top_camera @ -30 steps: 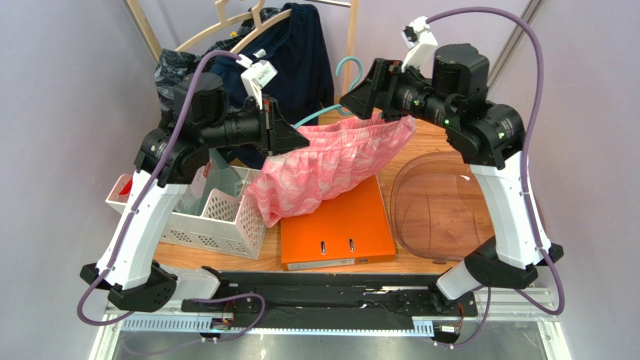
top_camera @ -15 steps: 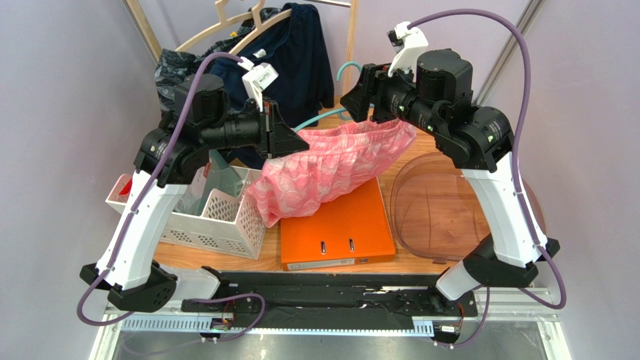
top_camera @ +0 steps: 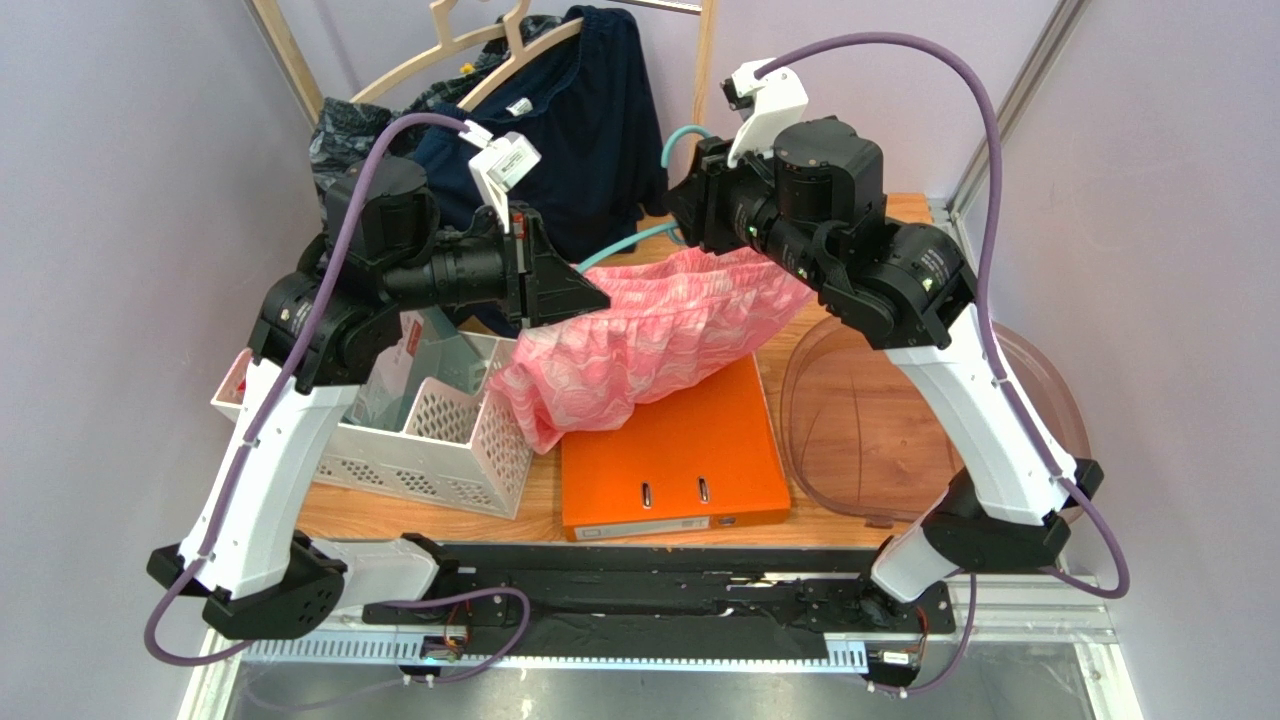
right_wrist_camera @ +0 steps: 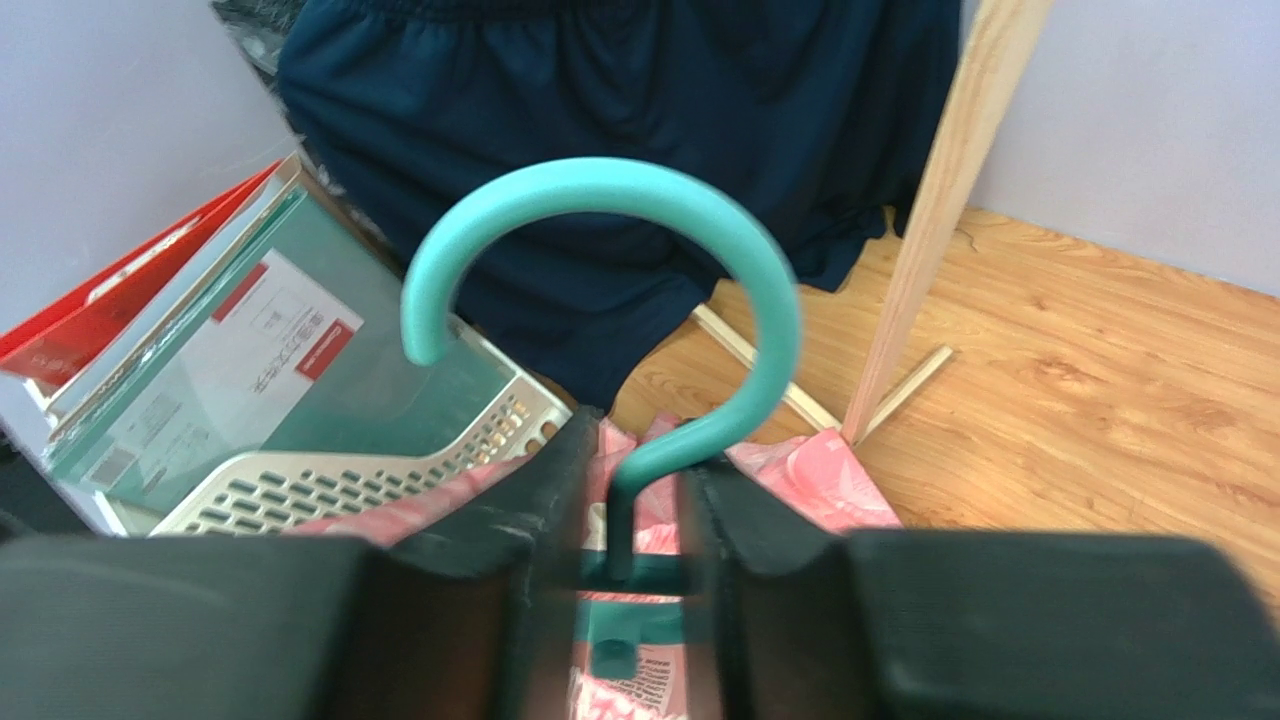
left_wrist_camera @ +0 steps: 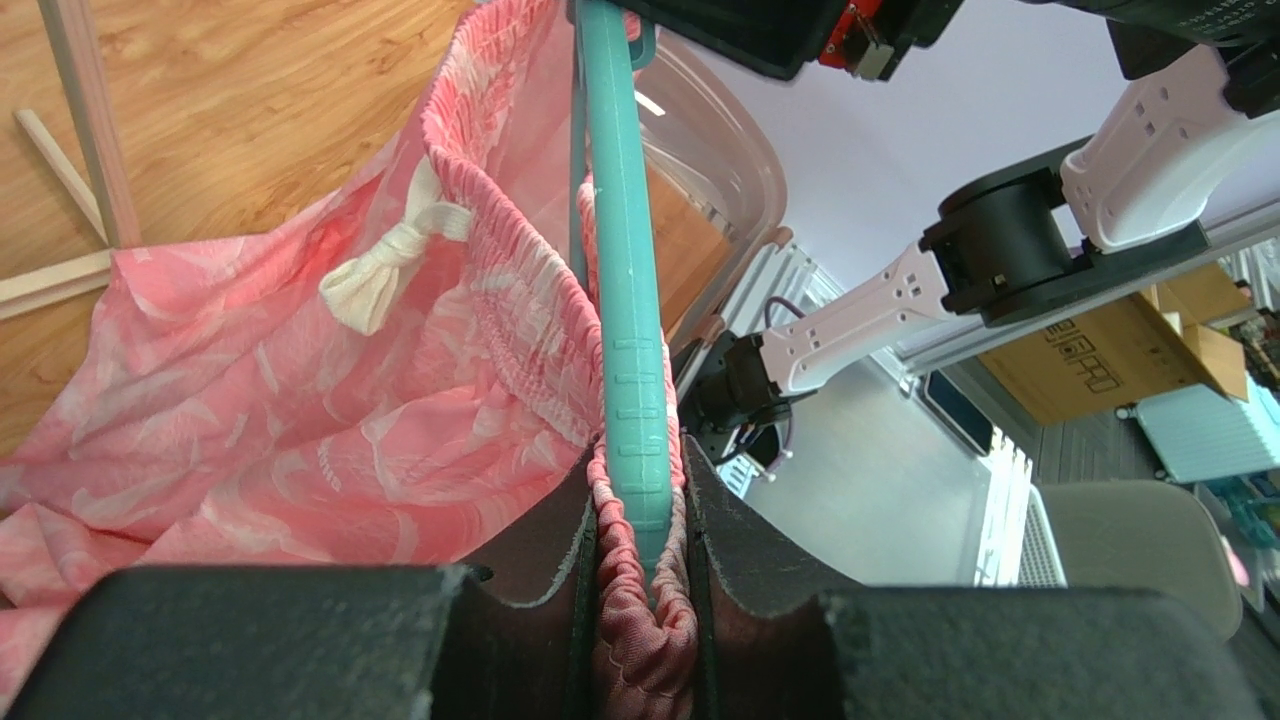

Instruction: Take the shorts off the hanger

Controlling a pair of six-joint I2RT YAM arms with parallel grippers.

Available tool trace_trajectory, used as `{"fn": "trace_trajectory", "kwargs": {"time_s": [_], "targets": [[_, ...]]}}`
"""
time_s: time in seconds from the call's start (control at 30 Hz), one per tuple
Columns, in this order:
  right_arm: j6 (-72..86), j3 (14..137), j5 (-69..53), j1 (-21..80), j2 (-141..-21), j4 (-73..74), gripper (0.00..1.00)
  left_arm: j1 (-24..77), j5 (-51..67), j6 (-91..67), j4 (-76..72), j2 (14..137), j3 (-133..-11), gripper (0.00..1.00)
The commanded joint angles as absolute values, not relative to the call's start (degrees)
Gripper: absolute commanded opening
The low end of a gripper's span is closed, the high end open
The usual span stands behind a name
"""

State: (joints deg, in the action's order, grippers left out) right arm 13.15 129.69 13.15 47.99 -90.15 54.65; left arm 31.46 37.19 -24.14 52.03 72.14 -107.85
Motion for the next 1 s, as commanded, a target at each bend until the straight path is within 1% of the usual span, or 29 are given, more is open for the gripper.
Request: {"fn": "trace_trajectory", "kwargs": {"time_s": [0.0, 0.03, 0.07, 0.1, 0.13, 0.23, 0.27, 0.33, 0.37, 0.4, 0.43, 0.47, 0.53, 0.6, 0.7, 0.9, 0.97], "targets": [[11.7, 128.3, 16.9, 50.4, -88.5, 49.8, 0.20, 31.8, 38.9, -26.2, 44.2, 69.8, -107.4, 0.00], [11.4, 128.8, 18.0, 50.7, -88.7, 49.8, 0.16, 31.8, 38.7, -26.9, 44.0, 69.7, -107.4, 0.00], [10.9, 129.2, 18.7, 51.4, -88.9, 49.8, 0.05, 31.8, 38.5, -27.2, 44.0, 70.0, -107.5, 0.00], [10.6, 129.5, 19.7, 51.8, -88.9, 49.7, 0.00, 31.8, 38.3, -27.4, 44.0, 70.0, -107.8, 0.00], [10.2, 129.8, 21.7, 52.1, -88.9, 49.7, 0.00, 31.8, 37.5, -27.8, 44.6, 70.3, -108.3, 0.00], [8.6, 131.0, 24.7, 53.1, -88.9, 49.0, 0.00, 31.8, 35.6, -28.1, 45.6, 70.4, -109.2, 0.16], [8.4, 131.0, 25.2, 53.3, -88.9, 48.8, 0.00, 31.8, 34.9, -28.1, 45.7, 70.1, -109.2, 0.30], [8.3, 131.0, 26.4, 53.3, -88.4, 48.1, 0.00, 31.8, 32.7, -27.9, 45.8, 69.4, -109.2, 0.40], [8.0, 130.6, 26.8, 53.3, -88.2, 47.8, 0.00, 31.8, 31.9, -27.8, 45.8, 69.2, -109.3, 0.49], [7.9, 130.4, 26.9, 53.3, -87.8, 47.6, 0.00, 31.8, 30.3, -27.4, 46.1, 68.7, -109.8, 0.61], [7.7, 130.3, 27.2, 53.3, -87.5, 47.4, 0.00, 31.7, 29.5, -27.2, 46.8, 68.6, -110.0, 0.67], [7.7, 130.3, 27.4, 53.3, -87.5, 47.2, 0.00, 31.7, 28.6, -27.1, 47.1, 68.3, -110.4, 0.68], [7.5, 130.2, 27.9, 53.3, -87.2, 46.9, 0.00, 31.7, 25.7, -26.5, 47.9, 67.7, -110.9, 0.75], [7.6, 130.3, 28.2, 53.3, -87.2, 46.8, 0.00, 31.6, 22.7, -26.1, 48.3, 66.8, -111.1, 0.77], [8.0, 131.1, 28.7, 53.3, -87.4, 47.4, 0.00, 31.5, 22.3, -25.8, 48.4, 66.3, -111.0, 0.78], [8.1, 131.4, 30.0, 53.3, -87.6, 47.5, 0.00, 31.5, 28.1, -27.1, 47.6, 67.1, -110.2, 0.71], [8.2, 131.1, 30.5, 53.3, -87.5, 47.5, 0.00, 31.5, 29.4, -27.3, 47.3, 67.1, -109.5, 0.70]]}}
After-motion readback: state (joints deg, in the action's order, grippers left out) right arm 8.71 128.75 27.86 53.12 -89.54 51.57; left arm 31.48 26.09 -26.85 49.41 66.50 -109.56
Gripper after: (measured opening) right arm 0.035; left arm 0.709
